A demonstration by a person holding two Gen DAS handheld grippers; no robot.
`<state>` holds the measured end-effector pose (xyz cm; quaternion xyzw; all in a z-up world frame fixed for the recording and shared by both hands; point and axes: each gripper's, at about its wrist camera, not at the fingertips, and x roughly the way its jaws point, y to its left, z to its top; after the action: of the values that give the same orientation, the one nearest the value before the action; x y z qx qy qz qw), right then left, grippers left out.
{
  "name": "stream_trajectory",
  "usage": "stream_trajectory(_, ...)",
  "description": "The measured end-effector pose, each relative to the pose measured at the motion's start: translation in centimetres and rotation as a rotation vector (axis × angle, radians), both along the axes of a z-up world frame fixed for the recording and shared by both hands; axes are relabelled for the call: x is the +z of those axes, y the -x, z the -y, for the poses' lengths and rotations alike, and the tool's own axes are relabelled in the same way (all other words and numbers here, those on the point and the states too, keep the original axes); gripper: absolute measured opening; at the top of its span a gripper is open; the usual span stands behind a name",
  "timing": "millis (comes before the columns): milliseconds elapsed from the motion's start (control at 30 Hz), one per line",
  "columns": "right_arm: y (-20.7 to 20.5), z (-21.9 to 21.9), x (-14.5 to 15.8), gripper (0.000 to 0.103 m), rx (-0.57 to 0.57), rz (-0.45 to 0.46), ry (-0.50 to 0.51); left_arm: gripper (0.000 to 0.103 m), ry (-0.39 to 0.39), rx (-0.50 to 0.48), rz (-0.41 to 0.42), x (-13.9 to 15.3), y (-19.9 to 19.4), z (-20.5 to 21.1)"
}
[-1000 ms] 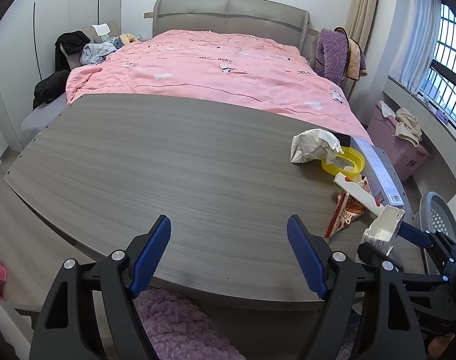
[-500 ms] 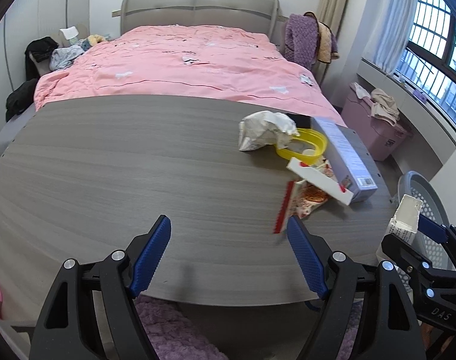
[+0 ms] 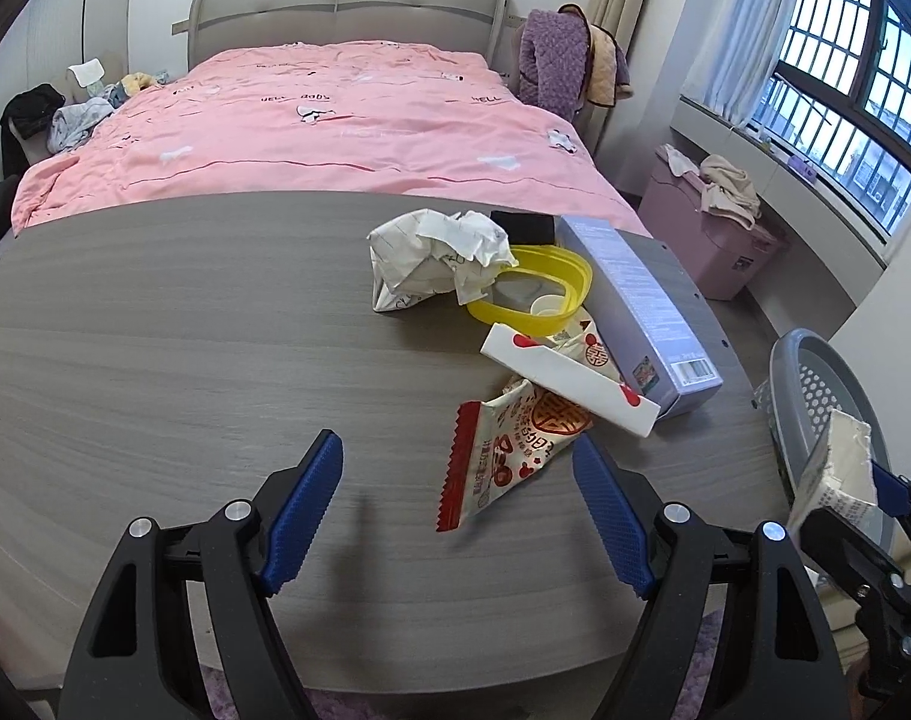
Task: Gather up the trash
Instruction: 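Grasp the red snack wrapper with the left gripper while the right gripper holds the carton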
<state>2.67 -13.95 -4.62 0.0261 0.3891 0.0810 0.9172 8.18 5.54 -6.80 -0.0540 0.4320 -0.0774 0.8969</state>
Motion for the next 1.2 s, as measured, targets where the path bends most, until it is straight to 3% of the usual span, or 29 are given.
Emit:
stream_trajectory(67,0.0,0.1,0.1,0.085,0.000,0.000,-0.008,0.074,-0.003,-0.003,-0.002,-0.3,-0.2,0.2)
stream_trajectory(267,0.2,0.5,0.3,0.085,-0.002,0.003,-0.022,0.050,0.004,-0.020,-0.015,-0.8,-0.8,0.4)
stream_trajectory(400,0.2,0.6,0.4,0.085,-0.003,0.003,-0.023,0.018,0.039,-0.040,-0.026,-1.0,-1.0,0.2)
stream_trajectory(667,0.2,0.7,0.5,0.085,0.001,0.003,-0.023,0.012,0.047,-0.022,-0.005,-0.1,-0.4,-0.2)
stream_trajectory(1200,0.4,0.2,0.7,0.085,0.013,0.013,-0.024,0.010,-0.102,0.062,0.138,4.1,2.3,-1.9)
